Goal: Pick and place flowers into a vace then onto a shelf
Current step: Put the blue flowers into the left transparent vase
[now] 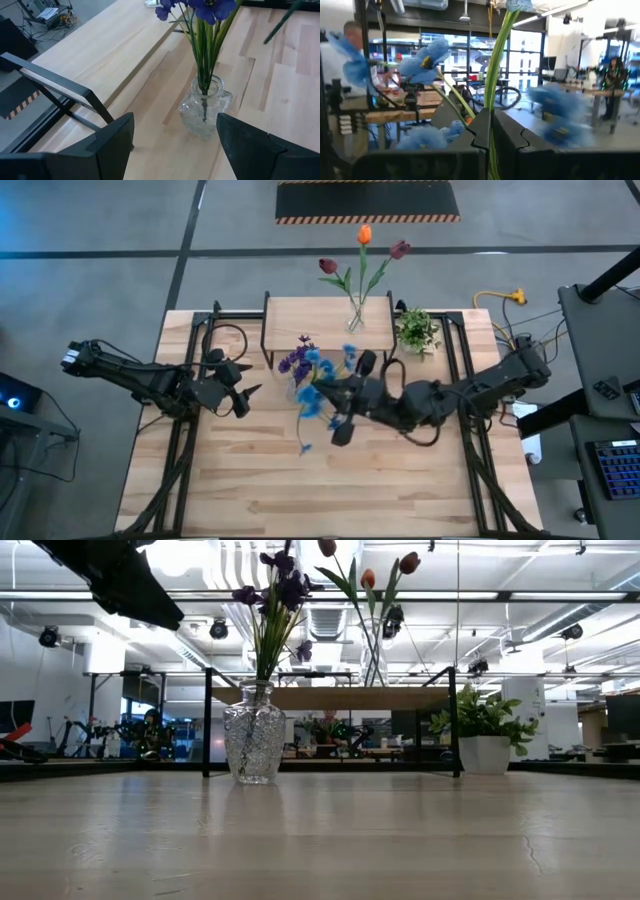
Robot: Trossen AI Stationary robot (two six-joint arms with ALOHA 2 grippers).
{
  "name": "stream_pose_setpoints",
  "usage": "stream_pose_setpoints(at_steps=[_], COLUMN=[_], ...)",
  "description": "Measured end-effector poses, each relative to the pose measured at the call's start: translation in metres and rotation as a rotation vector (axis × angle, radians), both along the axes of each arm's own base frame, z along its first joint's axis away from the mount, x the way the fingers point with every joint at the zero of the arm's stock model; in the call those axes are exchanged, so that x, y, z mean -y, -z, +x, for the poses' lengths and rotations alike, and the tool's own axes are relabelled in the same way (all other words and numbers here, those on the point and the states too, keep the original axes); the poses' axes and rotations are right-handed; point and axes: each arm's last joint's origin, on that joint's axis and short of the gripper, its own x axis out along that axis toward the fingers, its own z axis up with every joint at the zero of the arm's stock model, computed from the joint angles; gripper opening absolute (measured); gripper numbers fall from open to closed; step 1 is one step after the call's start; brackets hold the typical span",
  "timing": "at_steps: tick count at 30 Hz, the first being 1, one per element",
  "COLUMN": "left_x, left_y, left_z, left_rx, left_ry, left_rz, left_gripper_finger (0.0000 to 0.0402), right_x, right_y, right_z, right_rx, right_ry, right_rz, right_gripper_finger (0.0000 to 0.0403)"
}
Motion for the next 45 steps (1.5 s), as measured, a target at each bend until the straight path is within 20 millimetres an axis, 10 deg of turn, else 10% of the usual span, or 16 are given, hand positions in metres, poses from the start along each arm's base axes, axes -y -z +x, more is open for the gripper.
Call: stream_pose_setpoints(at_steps=[10, 45], left_x=[0.0, 0.0], left_y=[-0.001, -0.001], left_z=[0.001, 0.001], left_rx=[0.016, 0.016], left_ry=[0.0, -0.004], left_rz=[-0.005, 0.001], left_gripper_finger=[0.0267, 0.0267], right_x=[-0.005, 0.037], right_y=[-0.004, 0.024], right_z=[0.034, 0.049], right_rx=[-0.044, -0.142], right_ry=[0.034, 0.118], right_rz=[-0.087, 0.031], right_gripper_finger=[0.0008, 0.0008])
